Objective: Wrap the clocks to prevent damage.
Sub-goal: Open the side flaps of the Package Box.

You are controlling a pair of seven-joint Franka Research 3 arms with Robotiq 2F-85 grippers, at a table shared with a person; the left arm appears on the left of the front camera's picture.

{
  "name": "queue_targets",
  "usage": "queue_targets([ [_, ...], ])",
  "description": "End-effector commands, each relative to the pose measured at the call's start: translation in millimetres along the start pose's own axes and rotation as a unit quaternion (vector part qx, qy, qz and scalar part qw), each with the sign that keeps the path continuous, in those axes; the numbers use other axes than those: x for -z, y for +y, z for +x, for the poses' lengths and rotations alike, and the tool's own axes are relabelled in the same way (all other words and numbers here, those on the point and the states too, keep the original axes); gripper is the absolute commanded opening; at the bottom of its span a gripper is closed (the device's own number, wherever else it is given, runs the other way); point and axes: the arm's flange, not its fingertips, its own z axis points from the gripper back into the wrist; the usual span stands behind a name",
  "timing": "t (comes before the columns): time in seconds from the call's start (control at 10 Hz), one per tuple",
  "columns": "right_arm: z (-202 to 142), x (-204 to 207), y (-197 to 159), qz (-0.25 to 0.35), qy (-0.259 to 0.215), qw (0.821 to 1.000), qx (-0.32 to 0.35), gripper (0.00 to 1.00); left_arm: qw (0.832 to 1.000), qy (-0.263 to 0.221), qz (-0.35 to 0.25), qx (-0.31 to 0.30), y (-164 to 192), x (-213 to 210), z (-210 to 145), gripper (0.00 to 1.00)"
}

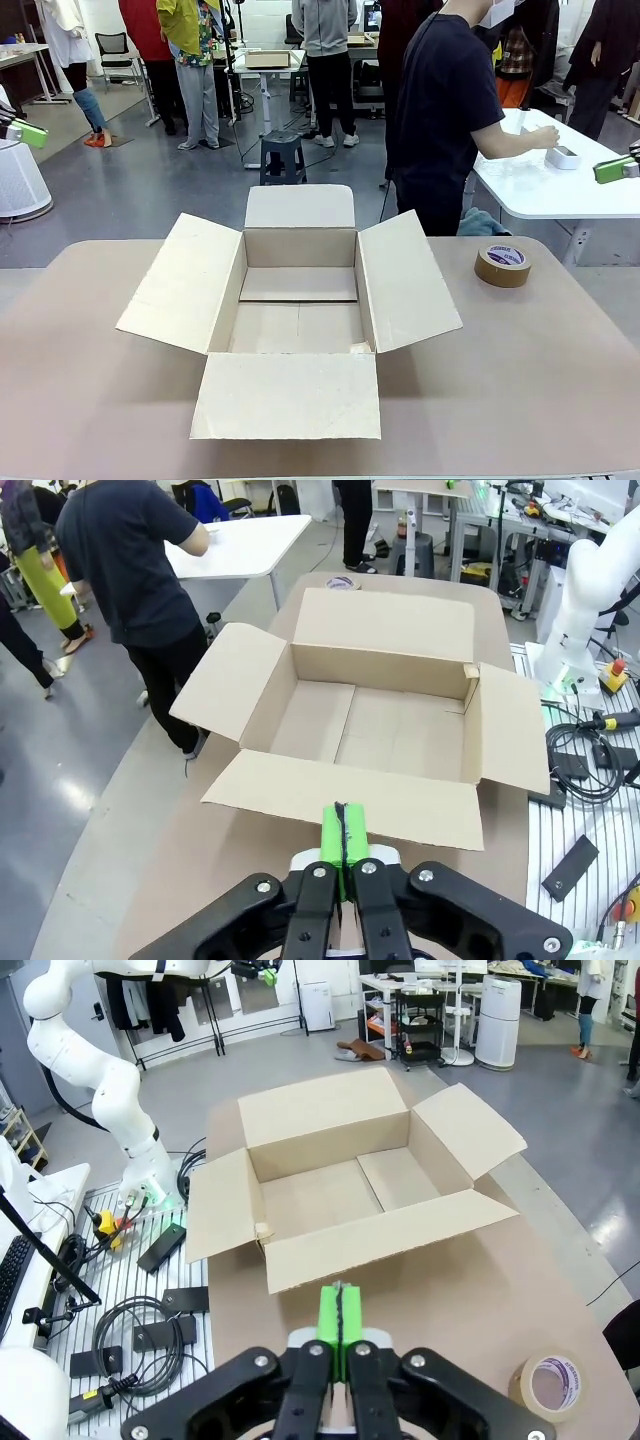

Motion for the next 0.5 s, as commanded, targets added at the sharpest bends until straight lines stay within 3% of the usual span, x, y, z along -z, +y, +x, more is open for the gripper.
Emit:
queue_targets([
  [0.0,0,0,-1,0.0,-0.002,1.0,0.002,0.0,1.0,0.01,0.008,0.016,-11,-4,-1,0.0],
  [0.4,0,0,-1,0.0,-0.002,1.0,0.002,0.0,1.0,0.0,0.001,0.002,-2,-1,1,0.0],
])
